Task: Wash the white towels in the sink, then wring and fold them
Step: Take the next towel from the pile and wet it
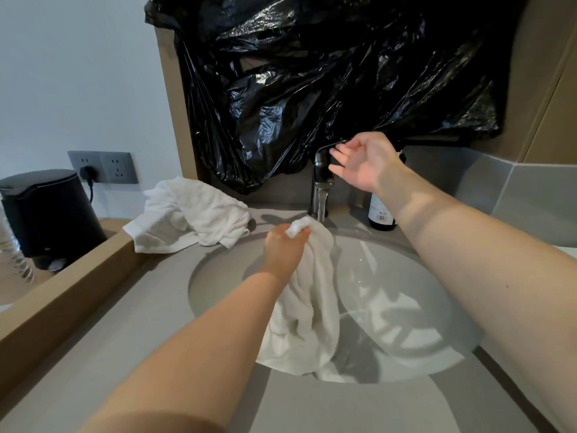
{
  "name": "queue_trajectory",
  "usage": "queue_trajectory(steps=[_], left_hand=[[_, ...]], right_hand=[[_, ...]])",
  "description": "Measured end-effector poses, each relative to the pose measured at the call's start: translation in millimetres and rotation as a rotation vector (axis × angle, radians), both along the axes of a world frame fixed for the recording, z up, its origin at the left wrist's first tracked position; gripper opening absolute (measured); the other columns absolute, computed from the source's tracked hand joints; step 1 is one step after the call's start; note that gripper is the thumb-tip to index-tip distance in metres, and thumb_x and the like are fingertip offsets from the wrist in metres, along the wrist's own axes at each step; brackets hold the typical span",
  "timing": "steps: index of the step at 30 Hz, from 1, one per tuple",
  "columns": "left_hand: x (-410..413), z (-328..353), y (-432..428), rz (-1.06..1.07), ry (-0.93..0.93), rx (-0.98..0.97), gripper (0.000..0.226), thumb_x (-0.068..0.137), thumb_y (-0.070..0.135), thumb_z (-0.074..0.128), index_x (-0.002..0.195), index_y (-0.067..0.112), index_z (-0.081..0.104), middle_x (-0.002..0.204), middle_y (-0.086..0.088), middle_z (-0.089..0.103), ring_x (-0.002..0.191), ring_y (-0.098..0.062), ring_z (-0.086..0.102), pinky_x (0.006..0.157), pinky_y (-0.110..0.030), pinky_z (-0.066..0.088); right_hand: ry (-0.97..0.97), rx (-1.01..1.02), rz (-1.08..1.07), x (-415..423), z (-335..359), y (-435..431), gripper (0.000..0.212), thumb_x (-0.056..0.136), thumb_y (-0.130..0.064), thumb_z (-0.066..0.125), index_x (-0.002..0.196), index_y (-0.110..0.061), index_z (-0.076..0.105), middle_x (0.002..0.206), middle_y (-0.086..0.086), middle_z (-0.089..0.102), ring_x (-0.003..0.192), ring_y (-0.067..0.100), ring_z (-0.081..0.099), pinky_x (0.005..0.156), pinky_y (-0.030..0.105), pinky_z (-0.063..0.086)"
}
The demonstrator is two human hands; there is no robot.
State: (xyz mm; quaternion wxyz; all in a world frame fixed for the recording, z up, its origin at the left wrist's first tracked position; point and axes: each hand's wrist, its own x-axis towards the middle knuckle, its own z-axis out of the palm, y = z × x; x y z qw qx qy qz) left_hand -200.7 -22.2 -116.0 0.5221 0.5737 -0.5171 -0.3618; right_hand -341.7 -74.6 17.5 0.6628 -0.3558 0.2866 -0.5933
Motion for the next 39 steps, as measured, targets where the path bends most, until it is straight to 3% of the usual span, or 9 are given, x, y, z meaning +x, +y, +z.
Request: queue_trajectory(steps=[5, 8, 12, 14, 18, 22, 26, 35, 39], left_hand=[[6, -11, -7, 0.001, 0.127, 0.099, 0.02, 0.094, 0.027, 0.059, 0.079, 0.015, 0.054, 0.069, 0.003, 0.047, 0.059, -0.009, 0.043, 0.049, -0.014, 0.036], [3, -12, -14, -0.009, 0.207, 0.216, 0.024, 0.093, 0.034, 0.06, 0.108, 0.015, 0.057, 0.105, -0.007, 0.06, 0.09, -0.02, 0.058, 0.079, -0.027, 0.047], [-8, -10, -21, -0.146, 0.255, 0.291, 0.048, 0.066, 0.047, 0.071, 0.102, 0.015, 0.06, 0.111, -0.011, 0.062, 0.103, -0.026, 0.061, 0.1, -0.041, 0.047], [-9, -11, -24, -0.225, 0.218, 0.309, 0.041, 0.074, 0.041, 0.071, 0.101, 0.012, 0.062, 0.109, -0.015, 0.067, 0.098, -0.027, 0.065, 0.099, -0.045, 0.05], [0, -17, -28, -0.425, 0.105, 0.478, 0.014, 0.1, 0.02, 0.054, 0.108, 0.01, 0.06, 0.098, -0.01, 0.065, 0.085, -0.02, 0.064, 0.083, -0.034, 0.053], [1, -23, -37, -0.356, -0.202, 0.498, 0.054, 0.096, 0.027, 0.058, 0.145, 0.025, 0.035, 0.131, -0.006, 0.055, 0.118, -0.023, 0.054, 0.097, -0.034, 0.046], [2, -26, -34, -0.41, -0.437, 0.531, 0.052, 0.098, 0.03, 0.055, 0.146, 0.025, 0.038, 0.129, -0.001, 0.053, 0.12, -0.021, 0.05, 0.104, -0.035, 0.043], [2, -40, -39, -0.53, -0.809, 0.525, 0.068, 0.09, 0.036, 0.06, 0.149, 0.026, 0.028, 0.131, -0.002, 0.05, 0.104, -0.021, 0.052, 0.086, -0.029, 0.046], [3, -43, -38, -0.475, -0.697, 0.523, 0.061, 0.09, 0.026, 0.067, 0.144, 0.02, 0.039, 0.119, -0.006, 0.057, 0.09, -0.018, 0.063, 0.079, -0.025, 0.053]], right_hand=[[0.348, -0.15, -0.326, -15, -37, 18, 0.033, 0.093, 0.002, 0.038, 0.118, -0.007, 0.059, 0.11, 0.011, 0.069, 0.099, 0.019, 0.067, 0.086, 0.033, 0.052], [0.63, -0.085, -0.486, -22, -65, 23, 0.024, 0.09, 0.003, 0.04, 0.086, -0.005, 0.062, 0.063, 0.007, 0.067, 0.053, 0.017, 0.06, 0.051, 0.027, 0.047], [1.274, 0.26, 0.169, -26, -113, 24, 0.022, 0.096, -0.007, 0.046, 0.112, -0.003, 0.061, 0.095, 0.011, 0.067, 0.079, 0.021, 0.063, 0.065, 0.029, 0.048], [1.43, 0.245, 0.205, -26, -119, 18, 0.022, 0.095, -0.007, 0.05, 0.114, -0.004, 0.06, 0.099, 0.01, 0.067, 0.081, 0.019, 0.063, 0.065, 0.027, 0.047], [0.739, 0.203, -0.299, -27, -82, -2, 0.021, 0.099, -0.003, 0.04, 0.1, -0.004, 0.06, 0.079, 0.014, 0.063, 0.057, 0.02, 0.061, 0.054, 0.028, 0.045], [0.227, -0.029, -0.163, -22, -63, -6, 0.05, 0.095, 0.01, 0.028, 0.143, -0.003, 0.037, 0.141, 0.017, 0.048, 0.126, 0.026, 0.052, 0.104, 0.038, 0.043], [-0.131, -0.046, -0.031, -14, -29, -7, 0.06, 0.091, 0.01, 0.021, 0.15, 0.003, 0.016, 0.156, 0.02, 0.025, 0.144, 0.029, 0.026, 0.118, 0.043, 0.021], [-0.175, -0.016, 0.012, -12, -6, -16, 0.061, 0.089, 0.006, 0.025, 0.149, 0.004, 0.018, 0.155, 0.021, 0.027, 0.144, 0.029, 0.027, 0.119, 0.048, 0.018], [0.217, -0.115, -0.119, -12, -21, -7, 0.05, 0.095, 0.002, 0.033, 0.144, -0.006, 0.037, 0.144, 0.009, 0.048, 0.132, 0.019, 0.047, 0.11, 0.041, 0.035]])
